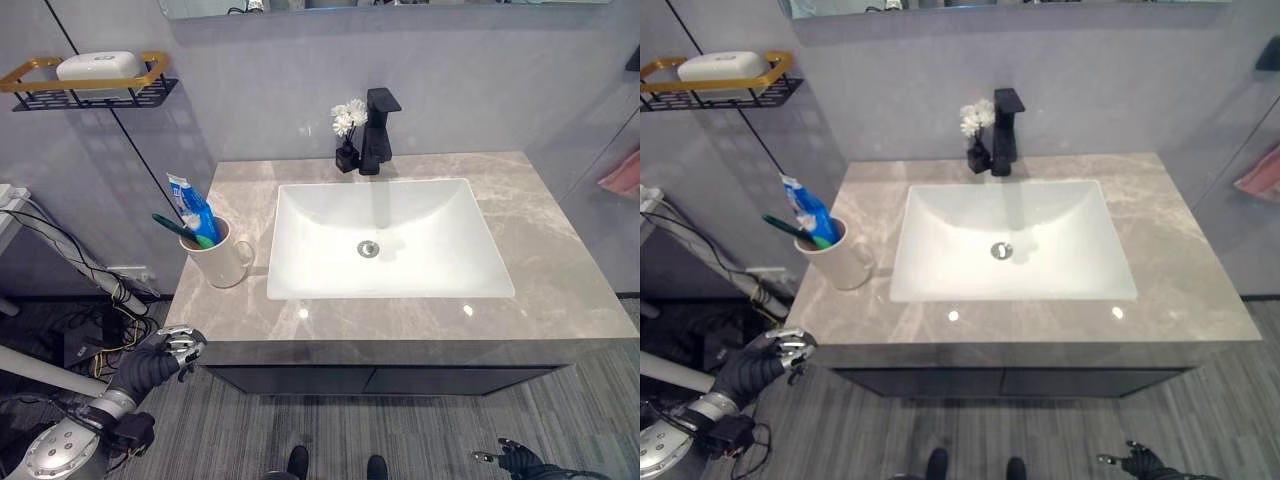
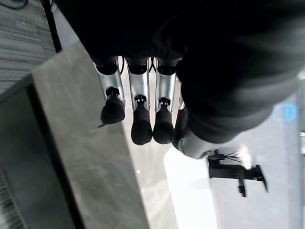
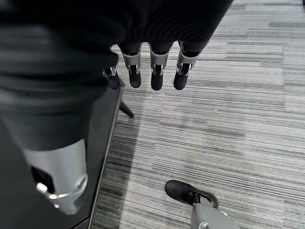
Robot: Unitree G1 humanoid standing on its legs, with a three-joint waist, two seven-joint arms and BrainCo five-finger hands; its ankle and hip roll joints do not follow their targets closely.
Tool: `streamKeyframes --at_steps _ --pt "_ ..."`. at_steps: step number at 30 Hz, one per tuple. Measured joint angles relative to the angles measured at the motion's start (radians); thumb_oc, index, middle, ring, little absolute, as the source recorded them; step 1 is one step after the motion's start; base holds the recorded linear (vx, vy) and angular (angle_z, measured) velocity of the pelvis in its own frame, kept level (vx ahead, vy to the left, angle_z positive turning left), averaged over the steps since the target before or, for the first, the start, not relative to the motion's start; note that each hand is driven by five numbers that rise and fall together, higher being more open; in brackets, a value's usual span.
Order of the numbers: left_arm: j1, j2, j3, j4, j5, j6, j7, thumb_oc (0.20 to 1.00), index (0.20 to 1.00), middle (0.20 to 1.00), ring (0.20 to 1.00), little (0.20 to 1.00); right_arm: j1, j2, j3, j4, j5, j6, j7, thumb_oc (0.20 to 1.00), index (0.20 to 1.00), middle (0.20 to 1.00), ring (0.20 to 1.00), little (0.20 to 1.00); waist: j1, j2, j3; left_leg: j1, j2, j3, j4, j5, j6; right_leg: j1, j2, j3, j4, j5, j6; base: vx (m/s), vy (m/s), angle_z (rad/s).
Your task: Put brush and paste in cup on sink, flatten towel.
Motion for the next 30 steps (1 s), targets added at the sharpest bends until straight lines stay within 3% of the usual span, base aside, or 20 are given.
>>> streamKeyframes --at_steps 2,16,26,30 --pt "-0.029 0.0 0.0 0.006 0.031 0.005 -0.002 0.2 0.2 0.2 0.2 0.2 0.001 0.011 0.001 -0.001 -0.001 0.0 -0.004 1.0 1.0 1.0 1.0 1.0 0.016 -0.013 0.028 -0.013 0.003 -0.002 0.0 0.003 -0.004 -0.013 0.003 -0.002 0.0 0.002 -0.003 0.06 0.009 0.02" --pt "-0.143 -0.108 0.058 0.156 0.158 0.014 -0.001 0.2 0.2 0.2 0.2 0.2 0.004 0.048 0.018 -0.01 -0.004 0.011 -0.004 1.0 1.0 1.0 1.0 1.0 0.009 -0.029 0.06 -0.016 0.011 0.025 -0.001 -0.006 -0.003 -0.029 0.01 0.026 0.0 0.004 -0.003 0.02 0.003 -0.05" --pt "-0.163 -0.11 0.059 0.147 0.196 0.046 -0.022 0.2 0.2 0.2 0.2 0.2 0.001 0.061 0.019 -0.02 -0.004 0.013 -0.004 1.0 1.0 1.0 1.0 1.0 -0.008 -0.03 0.056 -0.015 0.012 0.028 -0.001 -0.006 -0.003 -0.031 0.011 0.031 0.0 0.005 -0.004 0.01 -0.002 0.0" --pt "-0.236 -0.109 0.023 0.147 0.196 0.064 -0.023 0.2 0.2 0.2 0.2 0.2 0.003 0.068 0.022 0.017 -0.006 0.015 -0.003 1.0 1.0 1.0 1.0 1.0 -0.011 -0.028 0.008 -0.016 0.012 0.031 -0.002 -0.006 -0.003 -0.033 0.011 0.037 0.0 0.005 -0.005 0.04 -0.019 -0.02"
